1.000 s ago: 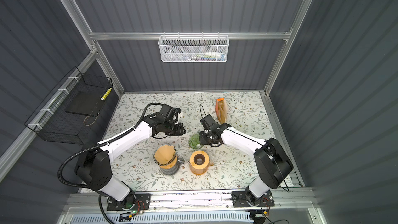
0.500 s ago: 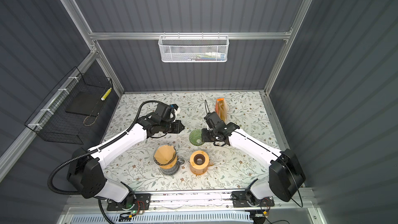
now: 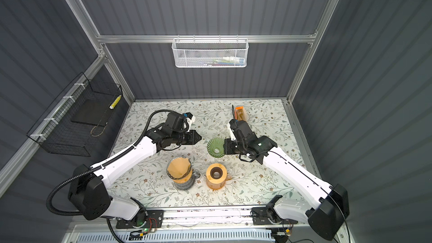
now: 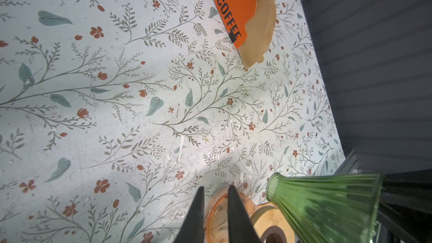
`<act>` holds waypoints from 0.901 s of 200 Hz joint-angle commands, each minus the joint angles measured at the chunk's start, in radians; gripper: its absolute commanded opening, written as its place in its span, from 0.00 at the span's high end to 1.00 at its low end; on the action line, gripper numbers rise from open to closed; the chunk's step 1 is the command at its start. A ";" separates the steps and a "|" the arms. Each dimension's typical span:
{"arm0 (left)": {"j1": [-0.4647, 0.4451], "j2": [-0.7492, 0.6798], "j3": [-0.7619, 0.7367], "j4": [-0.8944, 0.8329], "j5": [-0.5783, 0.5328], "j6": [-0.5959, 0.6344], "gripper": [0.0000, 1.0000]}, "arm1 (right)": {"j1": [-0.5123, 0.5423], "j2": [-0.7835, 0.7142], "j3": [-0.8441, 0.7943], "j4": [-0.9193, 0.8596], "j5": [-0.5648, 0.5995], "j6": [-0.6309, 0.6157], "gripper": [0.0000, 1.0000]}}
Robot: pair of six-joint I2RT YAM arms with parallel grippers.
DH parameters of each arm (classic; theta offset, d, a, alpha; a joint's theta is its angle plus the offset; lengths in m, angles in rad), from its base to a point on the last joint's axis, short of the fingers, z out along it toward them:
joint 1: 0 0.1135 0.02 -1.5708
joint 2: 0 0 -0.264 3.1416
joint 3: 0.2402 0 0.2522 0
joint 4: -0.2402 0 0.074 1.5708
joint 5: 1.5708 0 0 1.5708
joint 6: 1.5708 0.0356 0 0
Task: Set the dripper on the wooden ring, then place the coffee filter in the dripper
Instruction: 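Lift the green dripper and carry it over the orange pitcher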
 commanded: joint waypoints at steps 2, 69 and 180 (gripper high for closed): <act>-0.017 -0.035 -0.008 0.013 0.045 -0.015 0.80 | -0.002 -0.052 0.013 -0.035 -0.026 0.011 1.00; -0.070 -0.051 -0.002 -0.009 0.031 0.007 0.80 | 0.020 -0.142 -0.026 -0.095 -0.083 0.027 1.00; -0.071 -0.069 -0.007 -0.064 0.028 0.042 0.80 | 0.136 -0.142 -0.083 -0.119 -0.060 0.033 1.00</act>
